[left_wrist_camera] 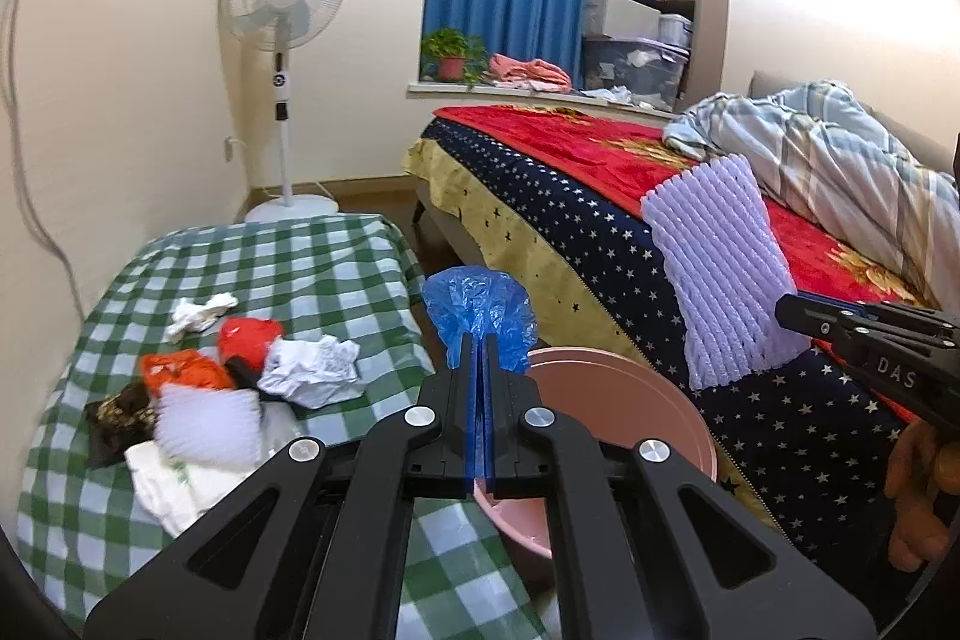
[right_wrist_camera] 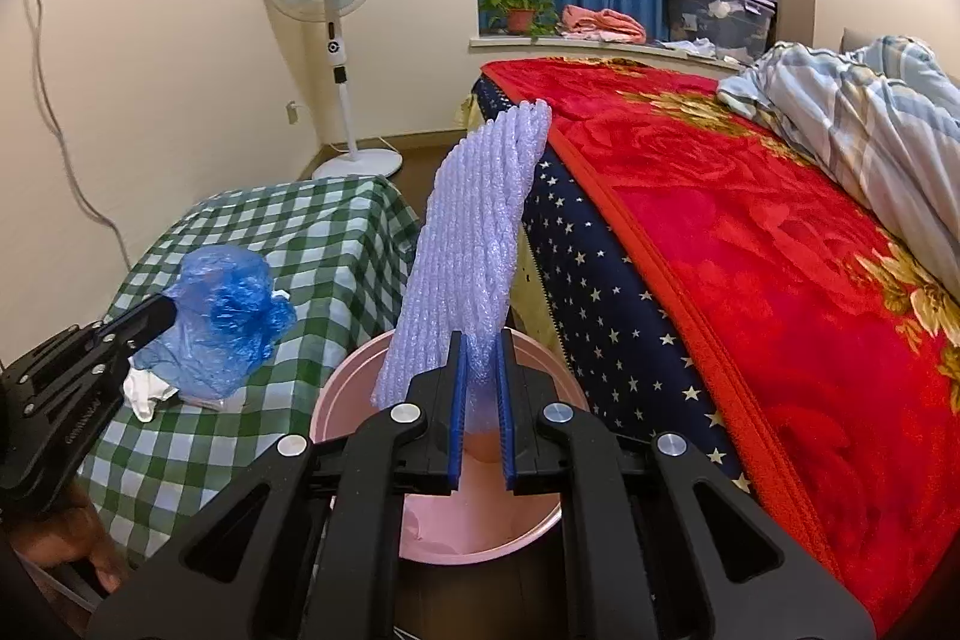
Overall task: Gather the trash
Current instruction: 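Carry the foam sleeve and blue bag over the pink bin with both grippers, then open the right gripper over the pink bin while the left gripper releases the blue bag, then grasp the clear plastic bag with the right gripper while the left gripper grasps the white bubble wrap, then carry the clear bag and bubble wrap over the pink bin with both grippers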
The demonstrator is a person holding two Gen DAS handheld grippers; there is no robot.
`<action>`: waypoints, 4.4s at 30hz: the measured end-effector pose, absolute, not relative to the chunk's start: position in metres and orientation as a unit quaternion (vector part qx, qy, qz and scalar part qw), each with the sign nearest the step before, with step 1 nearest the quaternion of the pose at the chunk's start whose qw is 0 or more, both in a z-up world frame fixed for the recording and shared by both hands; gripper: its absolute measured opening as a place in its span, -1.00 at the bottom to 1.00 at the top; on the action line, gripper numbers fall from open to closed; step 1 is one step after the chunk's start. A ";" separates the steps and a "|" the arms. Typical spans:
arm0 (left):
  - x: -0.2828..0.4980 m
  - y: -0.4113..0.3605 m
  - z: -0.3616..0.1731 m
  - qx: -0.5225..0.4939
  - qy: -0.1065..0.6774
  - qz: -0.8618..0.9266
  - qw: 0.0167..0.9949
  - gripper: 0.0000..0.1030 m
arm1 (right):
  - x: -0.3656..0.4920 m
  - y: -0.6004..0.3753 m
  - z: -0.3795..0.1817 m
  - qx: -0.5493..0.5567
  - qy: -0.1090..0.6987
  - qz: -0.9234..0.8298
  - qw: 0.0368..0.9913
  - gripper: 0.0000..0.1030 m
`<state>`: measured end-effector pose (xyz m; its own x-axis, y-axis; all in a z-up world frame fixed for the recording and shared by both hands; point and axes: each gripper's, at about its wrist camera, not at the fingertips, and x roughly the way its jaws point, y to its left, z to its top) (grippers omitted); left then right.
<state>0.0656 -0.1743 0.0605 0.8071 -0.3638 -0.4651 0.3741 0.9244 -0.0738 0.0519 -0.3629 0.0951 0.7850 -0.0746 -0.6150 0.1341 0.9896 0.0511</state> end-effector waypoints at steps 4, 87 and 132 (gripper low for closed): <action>0.076 -0.183 0.048 0.015 0.243 -0.211 0.947 -0.98 | 0.059 -0.363 0.086 0.048 0.335 -0.055 0.939 -0.81; 0.145 0.017 -0.033 -0.131 0.314 -0.012 0.940 -0.20 | 0.177 -0.154 -0.017 0.040 0.411 0.169 0.895 -0.33; 0.120 0.009 -0.009 -0.125 0.287 -0.026 0.949 -0.77 | 0.136 -0.174 0.024 0.021 0.369 0.164 0.915 -0.92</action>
